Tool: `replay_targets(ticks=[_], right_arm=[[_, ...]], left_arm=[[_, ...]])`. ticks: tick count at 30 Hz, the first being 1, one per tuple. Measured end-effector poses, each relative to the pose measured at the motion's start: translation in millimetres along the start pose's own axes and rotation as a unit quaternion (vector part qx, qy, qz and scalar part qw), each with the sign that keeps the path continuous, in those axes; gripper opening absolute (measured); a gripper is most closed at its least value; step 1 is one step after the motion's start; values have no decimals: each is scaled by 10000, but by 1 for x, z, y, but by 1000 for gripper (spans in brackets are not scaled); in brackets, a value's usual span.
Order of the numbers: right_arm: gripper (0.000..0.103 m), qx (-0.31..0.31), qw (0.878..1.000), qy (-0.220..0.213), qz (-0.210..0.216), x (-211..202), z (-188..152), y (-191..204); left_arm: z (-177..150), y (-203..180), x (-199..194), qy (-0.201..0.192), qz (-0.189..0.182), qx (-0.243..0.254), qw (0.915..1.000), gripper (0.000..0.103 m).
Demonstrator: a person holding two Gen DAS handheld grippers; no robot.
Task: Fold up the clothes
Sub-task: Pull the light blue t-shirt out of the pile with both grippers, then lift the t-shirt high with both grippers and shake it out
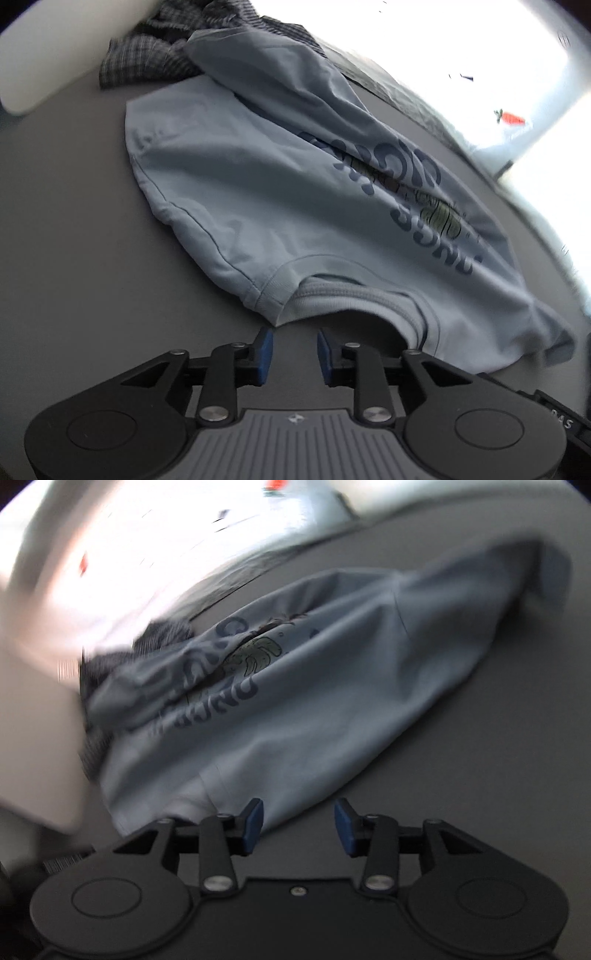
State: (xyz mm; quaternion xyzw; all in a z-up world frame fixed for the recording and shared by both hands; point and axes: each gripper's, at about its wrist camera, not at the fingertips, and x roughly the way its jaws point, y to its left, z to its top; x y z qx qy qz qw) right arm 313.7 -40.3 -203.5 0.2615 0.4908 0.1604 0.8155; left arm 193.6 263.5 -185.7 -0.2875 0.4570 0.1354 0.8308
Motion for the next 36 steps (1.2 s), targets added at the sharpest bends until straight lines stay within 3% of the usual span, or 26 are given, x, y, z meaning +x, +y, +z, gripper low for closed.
replay_targets(ticks=[4,10,17,18,20,22,26,30,33,36], right_arm=[[49,1152,9932,10,139,10,-4,-15],[47,1359,9907,-62,40,23,4,-4],[7,1174,9928,137,-192,38,14,5],[3,1267,9917,158,-152,39,15,3],[2,1483,9888,172,-10,40,15,-5],[1,1645,9861,114,197,38,17,-12],[1,1733,9824,-182,678,25,36,-16],[1,1198,9869,-650,861,-3,65,0],[1,963,9818,-1061,1248,-31,82,16],[1,601,9736,-1461,1645,-66,99,30]], left_arm=[[11,10,5,-1,-30,-84,10000,39],[31,25,20,2,100,-385,9992,46],[52,32,36,-36,101,-769,9970,43],[54,33,37,-50,114,-850,9963,36],[58,36,39,-67,93,-1022,9947,10],[60,39,38,-122,9,-1210,9926,3],[69,23,19,-539,-27,-929,9942,3],[83,-8,-11,-1016,-122,-372,9941,2],[93,-36,-45,-1620,-249,-12,9865,2],[97,-63,-86,-2305,-330,265,9722,2]])
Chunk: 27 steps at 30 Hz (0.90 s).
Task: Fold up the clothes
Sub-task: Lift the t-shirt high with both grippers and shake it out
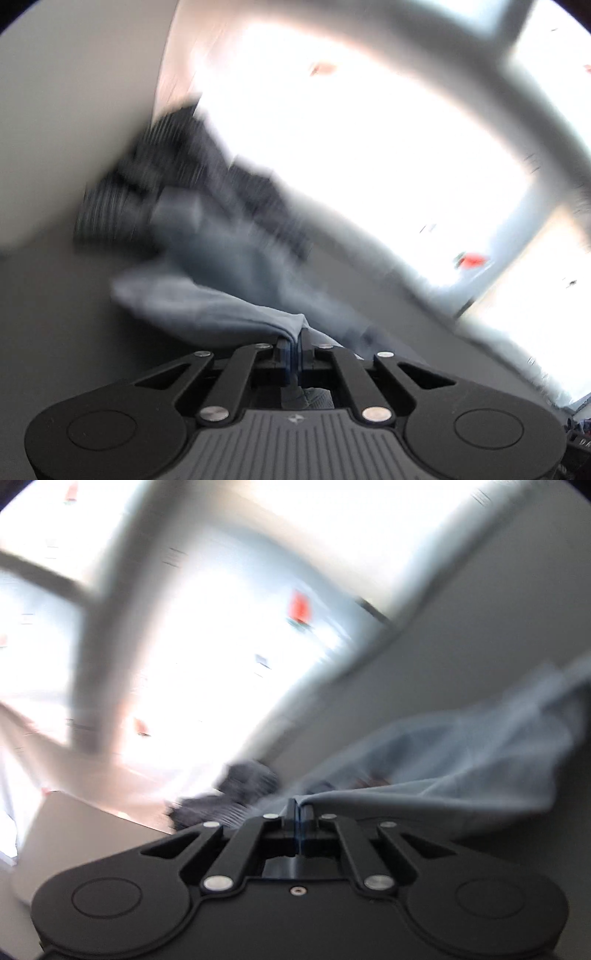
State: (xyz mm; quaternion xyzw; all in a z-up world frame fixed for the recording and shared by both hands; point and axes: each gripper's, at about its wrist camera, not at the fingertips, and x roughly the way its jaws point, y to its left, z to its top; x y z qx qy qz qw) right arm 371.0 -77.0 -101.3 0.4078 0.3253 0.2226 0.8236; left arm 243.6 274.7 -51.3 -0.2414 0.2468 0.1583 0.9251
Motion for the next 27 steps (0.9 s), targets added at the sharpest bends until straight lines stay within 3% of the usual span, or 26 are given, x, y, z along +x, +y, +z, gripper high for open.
replay_targets(ticks=[6,16,20,27], right_arm=[[1,-716,9927,-558,796,-55,37,53],[1,-1614,9629,-1329,1703,-196,75,104],[1,-1981,9454,-1617,2021,-259,81,121],[1,-2446,9068,-2174,2657,-369,108,153]], left_arm=[[29,-46,-68,-1260,-238,175,9916,2],[33,-120,-190,-2790,-561,319,9581,2],[28,-151,-243,-3315,-679,354,9404,2],[25,-195,-325,-3854,-1209,69,9148,2]])
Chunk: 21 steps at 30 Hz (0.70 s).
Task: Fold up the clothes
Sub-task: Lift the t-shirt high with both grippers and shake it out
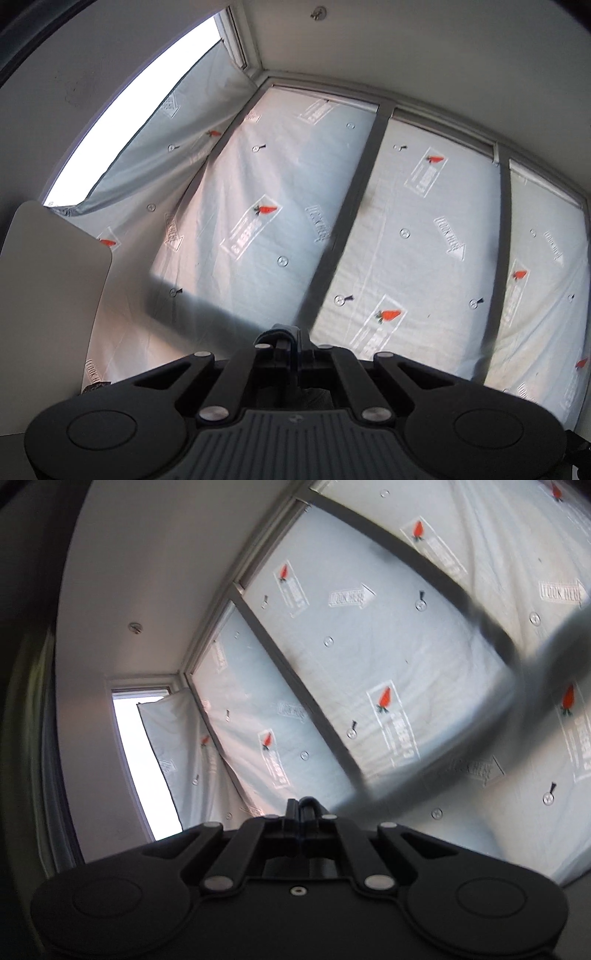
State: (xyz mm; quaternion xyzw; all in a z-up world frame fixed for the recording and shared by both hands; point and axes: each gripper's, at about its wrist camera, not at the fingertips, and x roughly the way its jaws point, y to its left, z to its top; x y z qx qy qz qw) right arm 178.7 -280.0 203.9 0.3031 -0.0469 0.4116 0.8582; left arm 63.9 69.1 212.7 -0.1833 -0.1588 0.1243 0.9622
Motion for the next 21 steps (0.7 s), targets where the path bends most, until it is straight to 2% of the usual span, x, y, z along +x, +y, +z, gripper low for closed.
replay_targets(ticks=[7,11,15,18,21], right_arm=[[1,-737,9924,-821,538,-59,76,44],[1,-1035,9863,-1191,475,-87,97,51],[1,-1097,9867,-1198,-88,-92,93,33],[1,-915,9901,-966,-441,-84,82,4],[1,-801,9911,-670,-824,-63,60,-30]], left_arm=[[48,-58,-53,-743,-660,-220,9948,2],[56,-86,-73,-953,-1006,-143,9902,2],[35,-92,-59,-502,-1180,-102,9917,2],[6,-87,-29,38,-997,47,9950,2],[-23,-74,6,566,-886,47,9944,2]])
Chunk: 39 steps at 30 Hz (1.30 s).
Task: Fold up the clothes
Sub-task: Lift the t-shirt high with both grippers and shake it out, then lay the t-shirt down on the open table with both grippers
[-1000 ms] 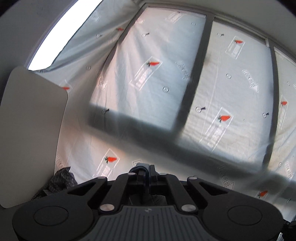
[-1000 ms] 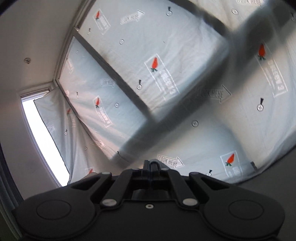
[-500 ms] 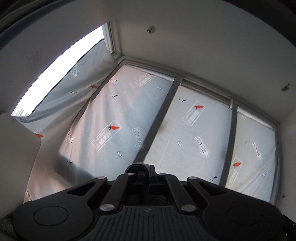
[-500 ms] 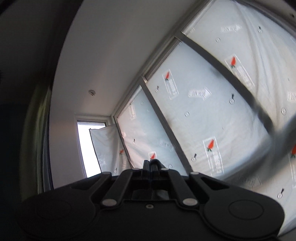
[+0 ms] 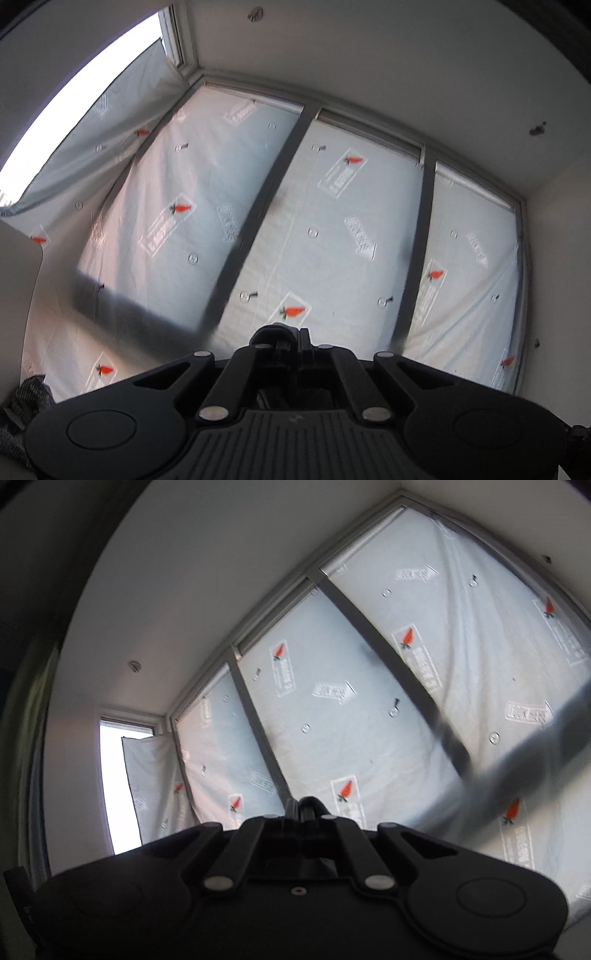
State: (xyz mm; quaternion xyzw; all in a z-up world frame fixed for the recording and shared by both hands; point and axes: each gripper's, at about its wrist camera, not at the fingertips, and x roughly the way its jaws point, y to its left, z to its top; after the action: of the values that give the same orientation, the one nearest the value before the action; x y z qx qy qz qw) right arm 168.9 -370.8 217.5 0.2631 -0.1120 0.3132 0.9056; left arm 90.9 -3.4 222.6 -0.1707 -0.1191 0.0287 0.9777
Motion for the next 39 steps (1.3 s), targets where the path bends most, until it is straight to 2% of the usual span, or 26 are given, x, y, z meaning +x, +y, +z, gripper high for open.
replay_targets(ticks=[4,7,10,12,13,14,16,17,18,19,20,21,22,24,26,28,29,31,33,34,36,39], right_arm=[[1,62,9979,390,-514,47,-52,-41],[1,37,9924,694,-1018,97,-101,-76],[1,-221,9796,1185,-1610,161,-154,-121],[3,-537,9601,1731,-2130,212,-187,-163],[5,-602,9482,2009,-2387,234,-205,-188],[7,-581,9341,2336,-2637,250,-227,-213],[9,-568,8977,3085,-3095,273,-274,-256],[9,-580,8783,3431,-3278,275,-295,-268],[16,-618,8649,3623,-3419,269,-314,-274],[37,-748,8564,3706,-3516,257,-329,-273],[49,-932,8485,3777,-3588,242,-343,-271],[54,-1094,8382,3883,-3669,228,-356,-268],[50,-1187,8243,4055,-3768,212,-366,-268],[48,-1175,7959,4415,-3973,182,-383,-266],[48,-1182,7705,4730,-4106,155,-397,-265],[48,-1260,7502,4939,-4212,138,-408,-261],[48,-1309,7443,4982,-4251,134,-412,-260],[48,-1413,7380,5012,-4292,133,-418,-259],[50,-1643,7368,5059,-4172,142,-422,-262],[51,-1825,7338,5094,-4107,148,-425,-264],[51,-2262,7182,5197,-4037,158,-434,-269],[51,-2731,6950,5354,-3946,169,-445,-279]], left_arm=[[-36,26,63,429,149,79,9989,2],[-65,51,135,870,102,-65,9961,2],[-116,85,224,1470,114,-97,9890,3],[-165,111,291,2137,178,-33,9767,9],[-200,112,321,2515,295,-37,9674,11],[-234,116,349,2953,449,-34,9544,11],[-290,133,381,3784,752,43,9226,14],[-313,144,383,4059,858,71,9099,14],[-333,154,375,4284,888,108,8991,14],[-353,163,366,4501,904,146,8883,15],[-370,169,350,4616,875,275,8823,19],[-383,171,333,4672,865,517,8784,24],[-392,175,315,4792,874,684,8707,32],[-409,182,281,5059,895,973,8524,34],[-416,188,257,5305,846,921,8384,36],[-422,193,235,5545,790,833,8242,41],[-425,196,223,5663,762,789,8168,45],[-430,194,214,5768,639,880,8096,47],[-434,187,210,5829,428,1022,8049,53],[-437,182,210,5835,312,1139,8034,60],[-443,172,210,5834,98,1386,8002,63],[-456,159,213,5816,-37,1767,7941,65]])
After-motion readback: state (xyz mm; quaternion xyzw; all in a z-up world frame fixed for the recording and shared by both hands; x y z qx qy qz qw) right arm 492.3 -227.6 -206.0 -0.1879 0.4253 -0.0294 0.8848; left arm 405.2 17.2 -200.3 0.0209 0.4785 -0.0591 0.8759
